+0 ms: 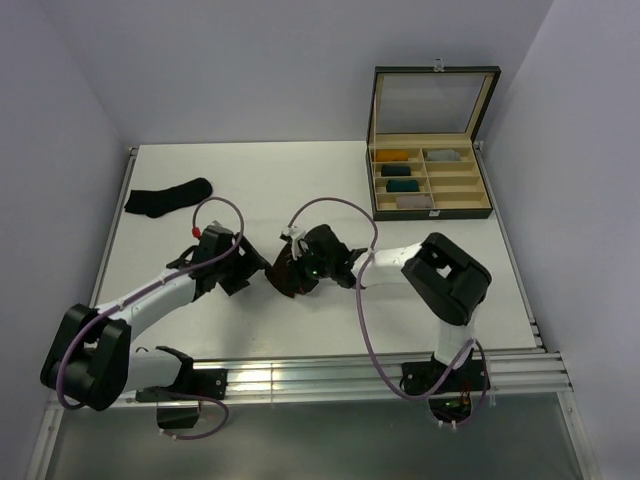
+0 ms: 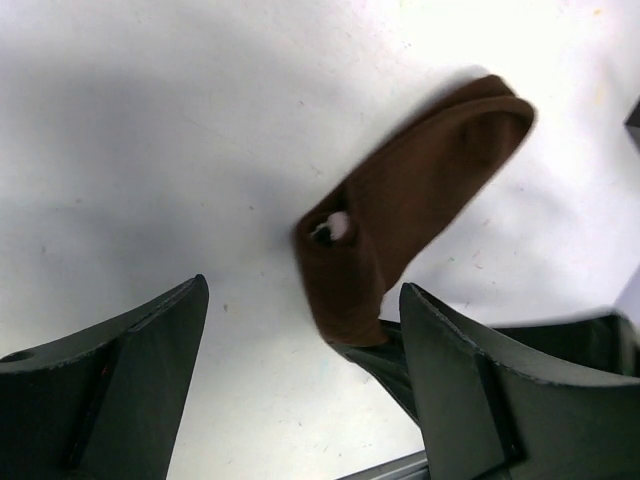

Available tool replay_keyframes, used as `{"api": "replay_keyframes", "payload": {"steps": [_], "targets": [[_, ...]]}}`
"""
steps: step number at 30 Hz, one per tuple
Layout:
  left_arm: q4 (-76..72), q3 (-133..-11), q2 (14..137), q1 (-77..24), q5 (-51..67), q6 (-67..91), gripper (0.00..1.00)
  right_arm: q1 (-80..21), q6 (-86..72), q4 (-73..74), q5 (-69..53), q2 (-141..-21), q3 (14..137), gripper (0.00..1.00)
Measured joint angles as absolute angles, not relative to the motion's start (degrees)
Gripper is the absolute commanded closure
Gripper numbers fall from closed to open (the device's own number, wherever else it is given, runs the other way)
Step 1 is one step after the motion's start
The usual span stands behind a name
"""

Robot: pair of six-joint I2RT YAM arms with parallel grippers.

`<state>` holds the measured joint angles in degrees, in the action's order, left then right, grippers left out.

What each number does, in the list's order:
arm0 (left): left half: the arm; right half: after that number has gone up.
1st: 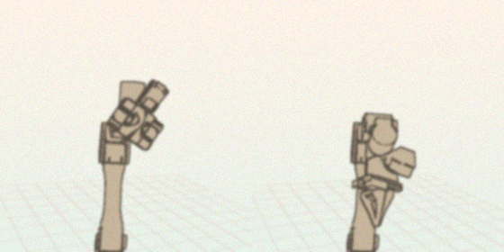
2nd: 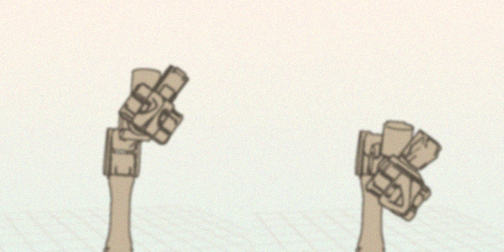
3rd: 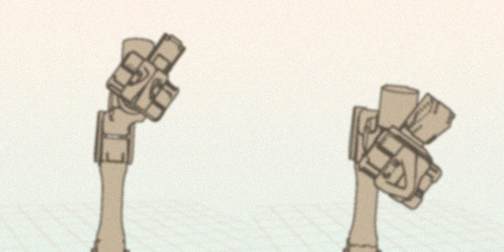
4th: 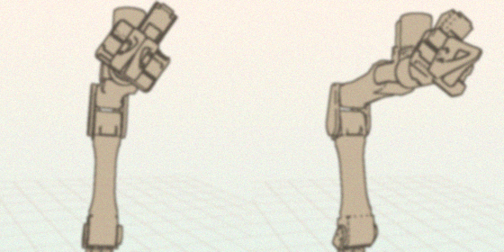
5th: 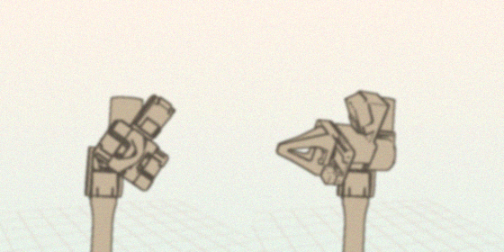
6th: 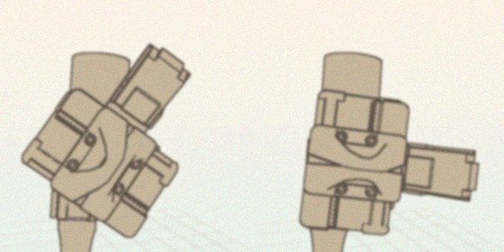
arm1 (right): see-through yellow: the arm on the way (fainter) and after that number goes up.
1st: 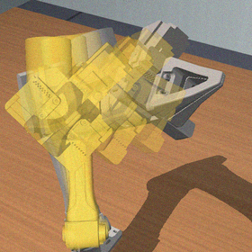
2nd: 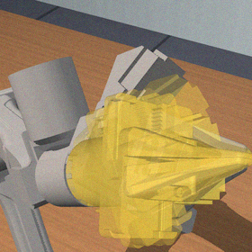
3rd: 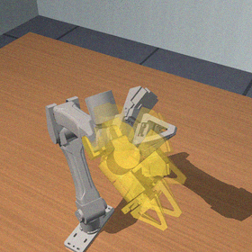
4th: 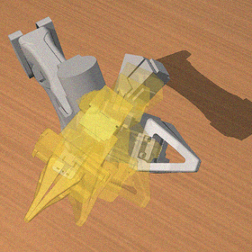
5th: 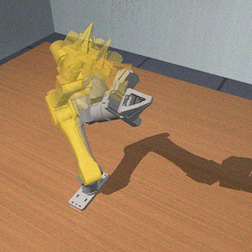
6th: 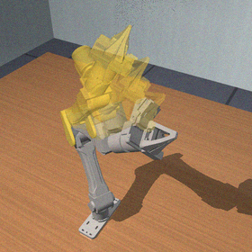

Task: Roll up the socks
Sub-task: Roll the sock at the center of the board.

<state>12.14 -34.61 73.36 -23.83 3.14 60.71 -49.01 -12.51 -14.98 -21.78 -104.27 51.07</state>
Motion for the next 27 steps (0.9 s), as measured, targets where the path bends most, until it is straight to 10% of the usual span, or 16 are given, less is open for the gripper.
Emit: {"api": "replay_keyframes", "payload": {"steps": [19, 27], "targets": [[-1.87, -26.44, 74.35, -25.23, 6.59, 66.76, 0.27, -38.96, -25.06, -15.84, -53.30, -117.10, 59.07, 1.00], [-3.16, -26.24, 75.88, -25.39, 4.62, 68.66, 0.47, -38.57, -26.17, -14.09, -55.00, -118.48, 60.86, 1.00]]}}
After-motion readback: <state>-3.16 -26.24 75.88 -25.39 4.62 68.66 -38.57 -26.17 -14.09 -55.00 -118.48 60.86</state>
